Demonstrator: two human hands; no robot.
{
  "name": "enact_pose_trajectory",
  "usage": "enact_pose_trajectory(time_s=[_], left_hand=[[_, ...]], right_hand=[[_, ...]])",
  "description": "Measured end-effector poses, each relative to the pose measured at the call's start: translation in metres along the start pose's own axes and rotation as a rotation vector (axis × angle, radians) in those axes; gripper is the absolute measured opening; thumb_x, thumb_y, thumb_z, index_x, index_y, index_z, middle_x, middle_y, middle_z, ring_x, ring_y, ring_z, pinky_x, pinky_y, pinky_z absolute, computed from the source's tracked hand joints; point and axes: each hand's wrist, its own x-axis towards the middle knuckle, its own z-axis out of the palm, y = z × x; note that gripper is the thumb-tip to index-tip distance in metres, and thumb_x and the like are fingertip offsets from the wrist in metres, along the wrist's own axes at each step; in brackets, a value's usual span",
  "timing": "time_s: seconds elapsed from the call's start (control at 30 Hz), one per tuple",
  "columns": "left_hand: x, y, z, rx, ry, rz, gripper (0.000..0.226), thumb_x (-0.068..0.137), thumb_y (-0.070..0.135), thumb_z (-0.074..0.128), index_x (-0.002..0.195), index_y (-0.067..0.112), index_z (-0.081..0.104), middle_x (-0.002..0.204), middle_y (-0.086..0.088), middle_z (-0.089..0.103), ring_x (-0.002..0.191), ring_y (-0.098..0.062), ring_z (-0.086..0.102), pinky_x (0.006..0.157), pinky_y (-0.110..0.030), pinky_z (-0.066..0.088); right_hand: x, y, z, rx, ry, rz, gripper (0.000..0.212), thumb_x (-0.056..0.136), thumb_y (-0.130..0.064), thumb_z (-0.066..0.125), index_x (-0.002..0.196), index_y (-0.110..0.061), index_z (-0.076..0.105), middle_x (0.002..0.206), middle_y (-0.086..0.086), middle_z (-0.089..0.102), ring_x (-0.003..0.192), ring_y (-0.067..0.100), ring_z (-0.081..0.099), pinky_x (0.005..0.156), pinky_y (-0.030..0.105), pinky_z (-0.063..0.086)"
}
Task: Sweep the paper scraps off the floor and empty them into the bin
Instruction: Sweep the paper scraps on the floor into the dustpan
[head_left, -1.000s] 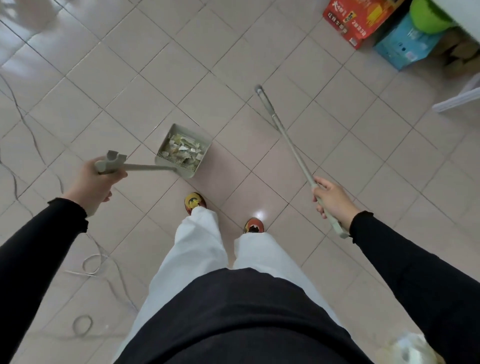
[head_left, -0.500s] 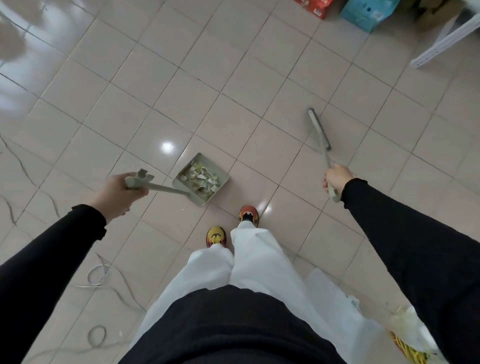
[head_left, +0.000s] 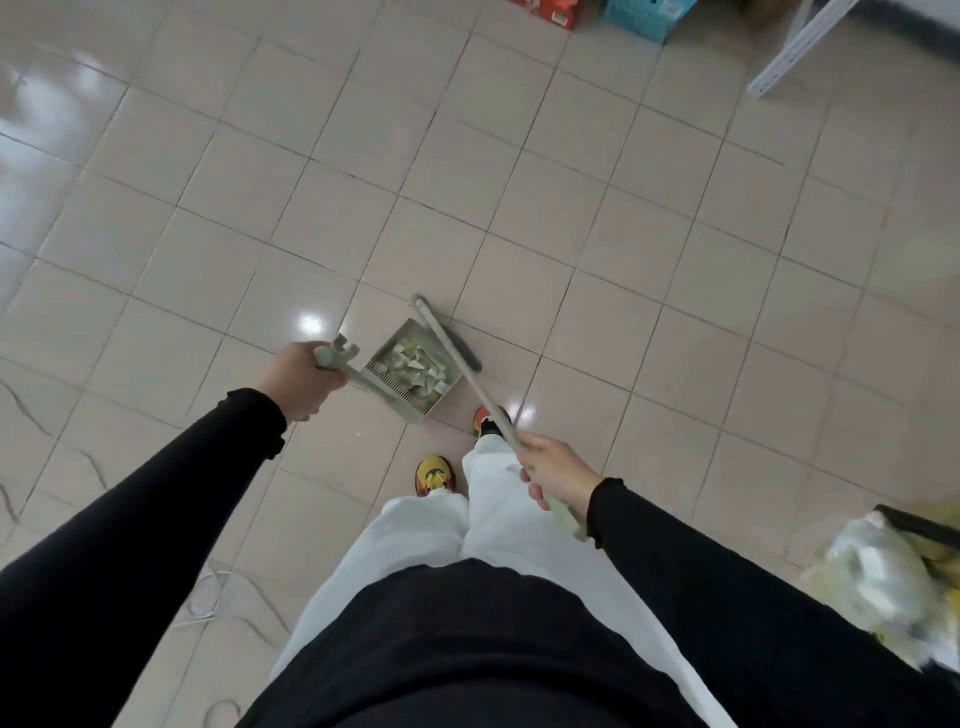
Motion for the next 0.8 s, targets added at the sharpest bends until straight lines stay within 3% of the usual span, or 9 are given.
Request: enact_pose_trajectory(time_s=[0.1, 0.2, 0.37, 0.47, 0.6, 0.7, 0.8], left_hand=[[-0.002, -0.002, -0.001, 0.018, 0.005, 0.008, 0.015, 0.088, 0.009, 0.061, 0.102, 0.005, 0.066, 0.061, -0.005, 0.045, 0.05, -0.023, 0.043, 0.049, -0.025, 0.039], [-0.003, -0.007, -0.003, 0.002, -0.005, 0.019, 0.016, 0.089, 0.009, 0.061, 0.104, 0.009, 0.067, 0.062, -0.005, 0.045, 0.05, -0.021, 0.042, 0.048, -0.025, 0.038], [-0.006, -0.011, -0.002, 0.027, -0.026, 0.091, 0.016, 0.091, 0.01, 0.061, 0.104, 0.016, 0.067, 0.064, -0.004, 0.047, 0.051, -0.022, 0.04, 0.049, -0.025, 0.037], [-0.005, -0.006, 0.001, 0.078, -0.041, 0.125, 0.01, 0.091, 0.01, 0.062, 0.1, 0.012, 0.067, 0.063, -0.002, 0.048, 0.051, -0.022, 0.04, 0.047, -0.023, 0.037], [0.002, 0.006, 0.004, 0.179, -0.094, 0.162, 0.011, 0.088, 0.015, 0.063, 0.097, 0.014, 0.069, 0.067, -0.007, 0.053, 0.052, -0.024, 0.043, 0.049, -0.027, 0.04], [0.006, 0.019, 0.009, 0.252, -0.145, 0.176, 0.006, 0.087, 0.016, 0.061, 0.089, 0.018, 0.067, 0.065, -0.006, 0.051, 0.052, -0.023, 0.043, 0.05, -0.029, 0.041], [0.011, 0.029, 0.014, 0.259, -0.166, 0.177, 0.005, 0.086, 0.013, 0.061, 0.083, 0.016, 0.064, 0.063, -0.004, 0.048, 0.051, -0.023, 0.043, 0.049, -0.027, 0.04]], right_hand=[[-0.02, 0.013, -0.017, 0.111, -0.034, -0.032, 0.042, 0.101, -0.017, 0.042, 0.141, -0.025, 0.051, 0.079, 0.008, 0.046, 0.043, 0.012, 0.037, 0.036, 0.022, 0.032], [-0.039, 0.025, -0.03, 0.11, -0.021, -0.117, 0.037, 0.102, -0.019, 0.043, 0.135, -0.032, 0.056, 0.081, 0.01, 0.046, 0.045, 0.013, 0.037, 0.037, 0.023, 0.032], [-0.046, 0.033, -0.044, 0.09, 0.168, -0.177, 0.044, 0.102, -0.017, 0.043, 0.146, -0.024, 0.043, 0.077, 0.008, 0.046, 0.043, 0.014, 0.039, 0.036, 0.025, 0.035], [-0.033, 0.032, -0.048, -0.012, 0.308, -0.149, 0.052, 0.099, -0.017, 0.038, 0.15, -0.024, 0.037, 0.077, 0.007, 0.048, 0.048, 0.015, 0.042, 0.041, 0.028, 0.038], [0.007, 0.021, -0.043, -0.145, 0.386, -0.066, 0.05, 0.092, -0.009, 0.031, 0.14, -0.012, 0.045, 0.09, 0.013, 0.059, 0.068, 0.026, 0.051, 0.062, 0.036, 0.046], [0.019, 0.017, -0.024, -0.179, 0.33, 0.014, 0.045, 0.094, -0.008, 0.035, 0.137, -0.005, 0.045, 0.096, 0.015, 0.06, 0.077, 0.029, 0.054, 0.08, 0.042, 0.054], [0.005, 0.022, 0.007, -0.1, 0.203, 0.021, 0.043, 0.099, -0.006, 0.034, 0.14, -0.005, 0.043, 0.074, 0.006, 0.047, 0.056, 0.019, 0.048, 0.054, 0.028, 0.047]])
